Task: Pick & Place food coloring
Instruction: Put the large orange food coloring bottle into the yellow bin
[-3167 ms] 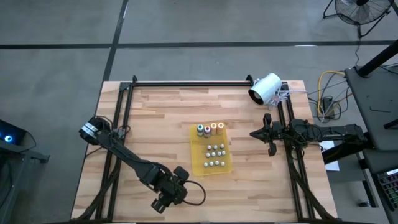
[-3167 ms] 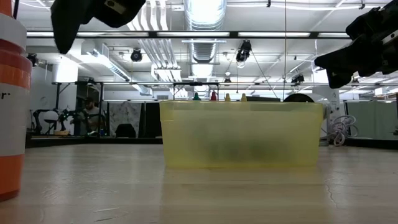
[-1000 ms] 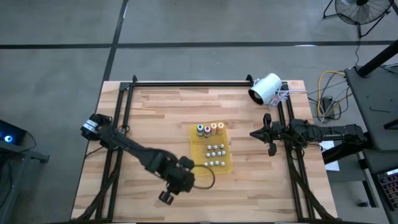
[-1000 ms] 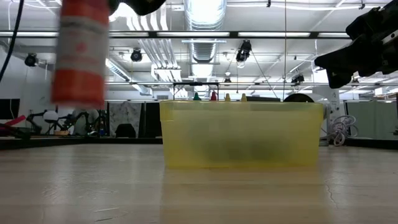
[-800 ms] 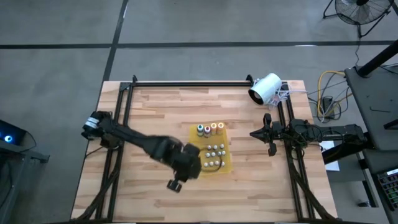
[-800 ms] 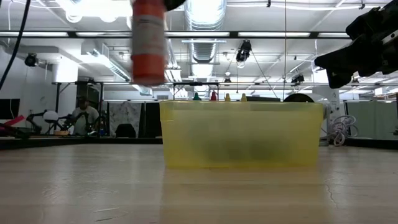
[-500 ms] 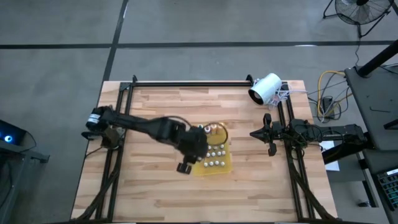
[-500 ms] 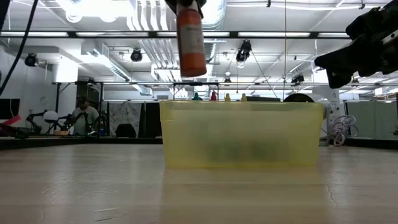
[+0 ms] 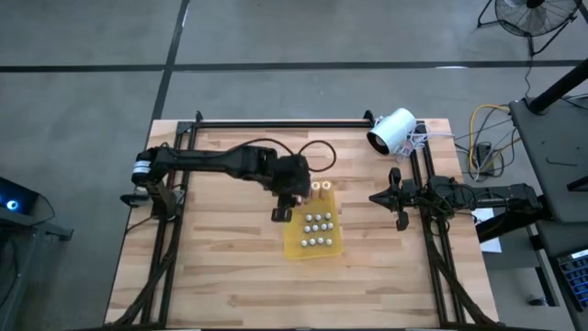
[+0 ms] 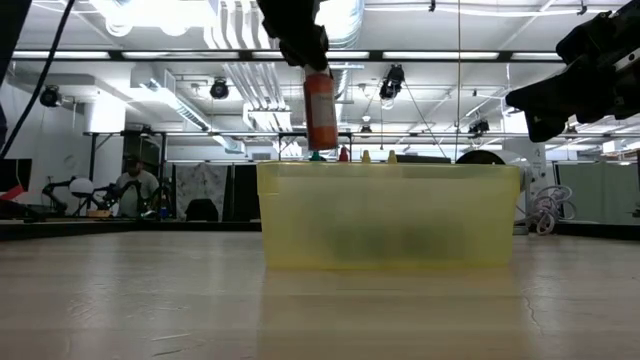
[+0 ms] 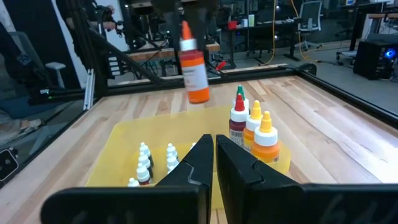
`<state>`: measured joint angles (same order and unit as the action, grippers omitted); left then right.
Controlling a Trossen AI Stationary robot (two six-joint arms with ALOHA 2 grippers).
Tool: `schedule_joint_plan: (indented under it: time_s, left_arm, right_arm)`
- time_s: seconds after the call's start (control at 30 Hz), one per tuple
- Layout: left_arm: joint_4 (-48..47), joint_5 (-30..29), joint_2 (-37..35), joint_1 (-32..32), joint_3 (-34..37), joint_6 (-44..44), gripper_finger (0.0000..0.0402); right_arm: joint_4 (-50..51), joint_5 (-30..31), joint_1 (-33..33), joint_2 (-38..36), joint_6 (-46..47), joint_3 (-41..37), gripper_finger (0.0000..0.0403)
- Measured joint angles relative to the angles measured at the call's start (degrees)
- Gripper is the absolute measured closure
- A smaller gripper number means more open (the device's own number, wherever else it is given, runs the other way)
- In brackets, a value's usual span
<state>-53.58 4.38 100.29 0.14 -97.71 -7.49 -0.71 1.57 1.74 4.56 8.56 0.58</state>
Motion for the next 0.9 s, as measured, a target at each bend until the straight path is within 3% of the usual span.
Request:
schedule_joint_plan:
  time_s: [0.37, 0.9]
  left_arm:
    - [0.16, 0.03, 0.07, 2.56, 6.38, -1.52, 0.0307]
    - [8.5, 0.06, 0.09, 4.3, 16.03, -2.26, 0.0307]
  right_arm:
    - [0.0, 0.01, 0.0, 0.0, 0.0, -0.01, 0.039]
    - [0.0, 0.01, 0.0, 0.0, 0.0, -0.01, 0.039]
